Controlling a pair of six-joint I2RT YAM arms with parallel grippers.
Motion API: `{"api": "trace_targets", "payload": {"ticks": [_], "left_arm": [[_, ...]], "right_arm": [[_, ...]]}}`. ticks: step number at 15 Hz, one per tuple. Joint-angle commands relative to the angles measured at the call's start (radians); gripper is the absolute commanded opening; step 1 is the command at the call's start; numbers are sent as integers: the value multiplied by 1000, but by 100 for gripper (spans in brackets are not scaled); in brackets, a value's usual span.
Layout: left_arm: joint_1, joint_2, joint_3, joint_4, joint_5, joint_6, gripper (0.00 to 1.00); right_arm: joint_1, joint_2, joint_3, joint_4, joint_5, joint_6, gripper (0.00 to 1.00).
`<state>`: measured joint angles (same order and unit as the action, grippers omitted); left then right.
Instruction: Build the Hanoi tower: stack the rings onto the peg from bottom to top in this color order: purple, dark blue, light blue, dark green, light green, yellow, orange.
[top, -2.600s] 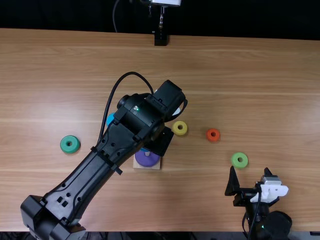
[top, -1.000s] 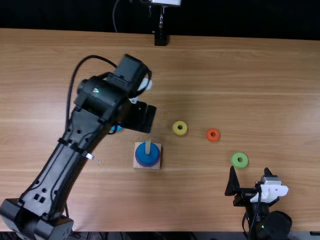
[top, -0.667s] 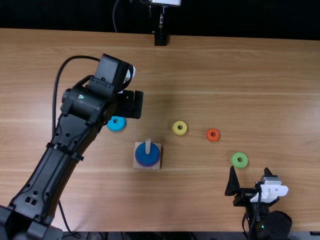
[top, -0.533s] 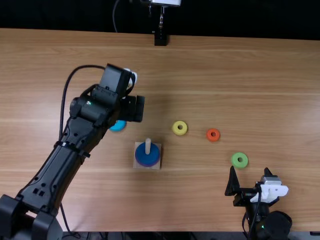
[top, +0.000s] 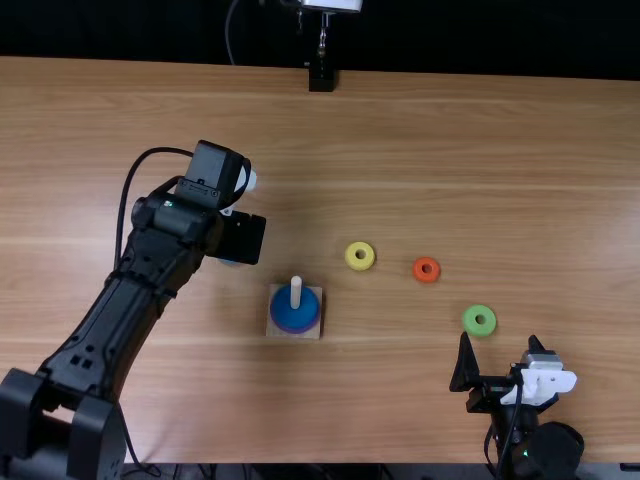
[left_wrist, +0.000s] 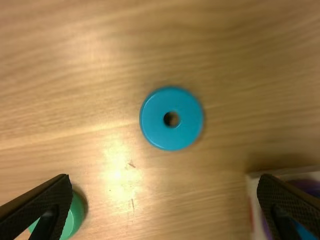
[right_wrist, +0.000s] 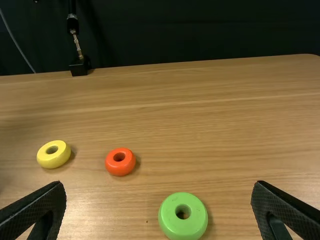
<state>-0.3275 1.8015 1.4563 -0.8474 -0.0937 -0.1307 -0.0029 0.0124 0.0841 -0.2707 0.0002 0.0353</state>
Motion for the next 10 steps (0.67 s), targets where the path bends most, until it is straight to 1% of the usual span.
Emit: {"api": "trace_targets", "payload": {"ticks": [1,4,10], "left_arm": [[-2,45,6,-3,0,37,100],[-4,102,12,4,-2,39,100],[-2,200,45,36,3,39,100]], "right_arm": [[-14,-12,-70,-71,11,5,100],[-14,-12,-70,-71,11,5,100],[-14,-12,-70,-71,11,5,100]]}}
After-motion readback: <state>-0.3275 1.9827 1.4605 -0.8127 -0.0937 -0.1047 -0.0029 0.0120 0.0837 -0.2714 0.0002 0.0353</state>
